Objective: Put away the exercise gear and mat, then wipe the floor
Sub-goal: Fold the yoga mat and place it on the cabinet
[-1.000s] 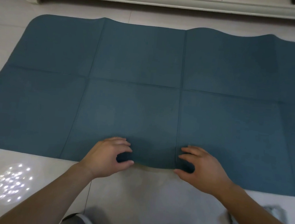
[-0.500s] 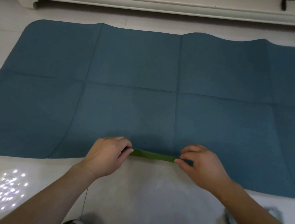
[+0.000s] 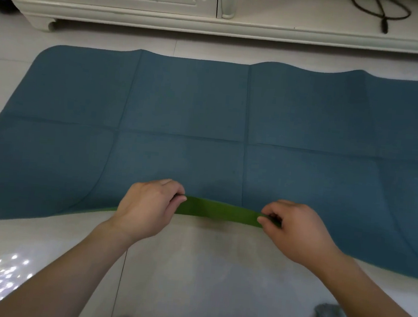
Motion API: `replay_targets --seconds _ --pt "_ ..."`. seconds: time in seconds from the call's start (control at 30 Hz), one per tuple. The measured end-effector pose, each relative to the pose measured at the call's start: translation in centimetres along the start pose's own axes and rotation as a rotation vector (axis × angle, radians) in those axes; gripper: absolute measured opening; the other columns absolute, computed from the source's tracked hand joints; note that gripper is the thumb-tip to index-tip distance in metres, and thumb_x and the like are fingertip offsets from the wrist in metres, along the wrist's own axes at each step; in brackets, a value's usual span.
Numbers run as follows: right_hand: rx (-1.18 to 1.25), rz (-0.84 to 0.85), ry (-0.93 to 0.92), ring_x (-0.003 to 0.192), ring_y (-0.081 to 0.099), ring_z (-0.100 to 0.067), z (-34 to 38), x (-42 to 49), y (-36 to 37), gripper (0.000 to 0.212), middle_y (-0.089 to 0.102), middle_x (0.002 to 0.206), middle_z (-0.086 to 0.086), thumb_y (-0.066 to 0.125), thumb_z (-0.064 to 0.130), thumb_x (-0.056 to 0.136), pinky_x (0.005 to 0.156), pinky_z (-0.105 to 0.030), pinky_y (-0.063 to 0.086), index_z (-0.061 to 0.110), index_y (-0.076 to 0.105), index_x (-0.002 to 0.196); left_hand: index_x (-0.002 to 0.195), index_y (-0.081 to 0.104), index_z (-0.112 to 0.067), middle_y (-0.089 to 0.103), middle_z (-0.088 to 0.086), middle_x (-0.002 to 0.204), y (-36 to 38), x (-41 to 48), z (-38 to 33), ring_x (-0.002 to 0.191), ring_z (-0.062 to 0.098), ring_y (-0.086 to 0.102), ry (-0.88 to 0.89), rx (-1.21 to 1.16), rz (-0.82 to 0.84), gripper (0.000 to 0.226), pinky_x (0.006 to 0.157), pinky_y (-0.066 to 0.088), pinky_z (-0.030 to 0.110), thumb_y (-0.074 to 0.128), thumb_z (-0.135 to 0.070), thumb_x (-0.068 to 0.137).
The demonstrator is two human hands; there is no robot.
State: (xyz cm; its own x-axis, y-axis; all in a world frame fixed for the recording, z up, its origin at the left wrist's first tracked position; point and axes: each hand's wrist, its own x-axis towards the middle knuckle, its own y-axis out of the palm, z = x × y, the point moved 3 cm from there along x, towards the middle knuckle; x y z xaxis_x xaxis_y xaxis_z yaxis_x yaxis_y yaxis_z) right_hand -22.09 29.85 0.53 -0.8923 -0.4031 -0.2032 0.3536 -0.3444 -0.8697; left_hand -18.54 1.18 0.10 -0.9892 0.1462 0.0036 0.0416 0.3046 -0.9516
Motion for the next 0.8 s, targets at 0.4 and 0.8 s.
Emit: replay_targets --seconds 0.4,0.8 --pt "0.0 -0.227 -0.031 0.075 0.06 -0.016 1.3 3.9 -5.3 0.006 0.066 0.082 0.01 0.069 0.028 0.086 0.067 -0.035 0.051 0.022 0.069 0.086 0.092 0.065 -0.027 0.064 -0.013 0.083 -5.2 4.8 -0.6 0.068 0.011 0.06 0.021 0.077 -0.062 0.013 0.054 0.037 0.026 0.055 -0.035 0.096" --pt "-0.097 -0.425 -0.042 0.072 0.06 -0.018 3.9 8.2 -11.2 0.006 0.067 0.083 0.006 0.07 0.025 0.085 0.065 -0.033 0.05 0.019 0.071 0.088 0.09 0.065 -0.024 0.063 -0.012 0.081 -10.2 10.1 -0.3 0.066 0.012 0.059 0.069 0.094 -0.178 0.009 0.053 0.037 0.025 0.06 -0.032 0.092"
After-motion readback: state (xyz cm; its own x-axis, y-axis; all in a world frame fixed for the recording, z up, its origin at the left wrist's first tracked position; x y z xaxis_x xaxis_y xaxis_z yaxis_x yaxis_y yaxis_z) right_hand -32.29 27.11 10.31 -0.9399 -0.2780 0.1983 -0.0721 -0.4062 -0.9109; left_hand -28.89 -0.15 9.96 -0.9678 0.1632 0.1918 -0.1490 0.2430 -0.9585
